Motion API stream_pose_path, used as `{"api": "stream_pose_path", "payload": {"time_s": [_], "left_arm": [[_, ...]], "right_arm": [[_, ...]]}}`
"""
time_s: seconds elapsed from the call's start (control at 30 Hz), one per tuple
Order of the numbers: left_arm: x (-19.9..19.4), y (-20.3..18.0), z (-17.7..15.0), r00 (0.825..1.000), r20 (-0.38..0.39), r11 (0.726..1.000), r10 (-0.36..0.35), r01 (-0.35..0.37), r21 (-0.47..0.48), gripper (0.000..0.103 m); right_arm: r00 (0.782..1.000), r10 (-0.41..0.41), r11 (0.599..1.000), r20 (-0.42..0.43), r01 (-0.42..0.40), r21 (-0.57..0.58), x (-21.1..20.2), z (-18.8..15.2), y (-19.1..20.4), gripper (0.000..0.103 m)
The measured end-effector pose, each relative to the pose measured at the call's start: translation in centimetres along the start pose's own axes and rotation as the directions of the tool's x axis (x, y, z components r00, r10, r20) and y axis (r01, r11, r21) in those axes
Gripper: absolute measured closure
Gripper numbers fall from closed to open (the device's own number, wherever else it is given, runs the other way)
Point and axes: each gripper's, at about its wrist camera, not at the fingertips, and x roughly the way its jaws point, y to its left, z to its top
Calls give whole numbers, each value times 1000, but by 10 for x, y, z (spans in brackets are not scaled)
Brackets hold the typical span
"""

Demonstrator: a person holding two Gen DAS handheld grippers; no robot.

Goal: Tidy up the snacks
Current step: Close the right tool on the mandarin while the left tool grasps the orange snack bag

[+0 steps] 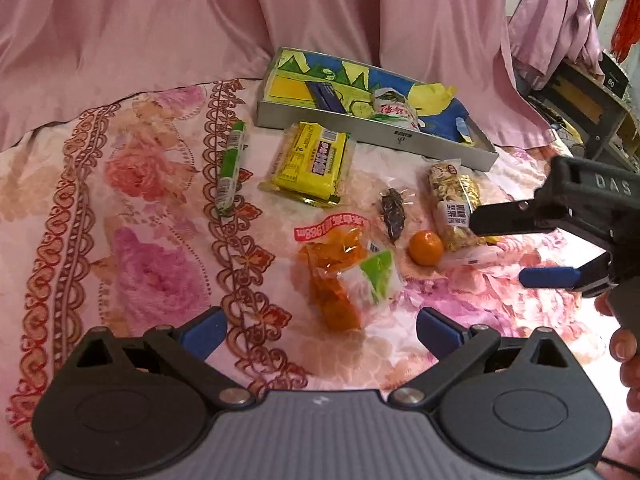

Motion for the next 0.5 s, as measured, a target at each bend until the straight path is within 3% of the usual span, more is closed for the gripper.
{"api": "stream_pose_path", "payload": {"time_s": [0.13,0.3,0.5], "left_arm": [[9,-6,-1,1000,12,999,-4,4,41,0],[12,-7,-1,999,34,999,-9,7,52,1],[22,-2,3,997,34,998,-68,68,-1,20]], "right_arm": [[996,94,991,-10,-93,92,14,5,-11,1],[986,167,981,-2,-166,96,28,11,-4,6],[995,99,993,11,-99,65,45,15,4,20]]}}
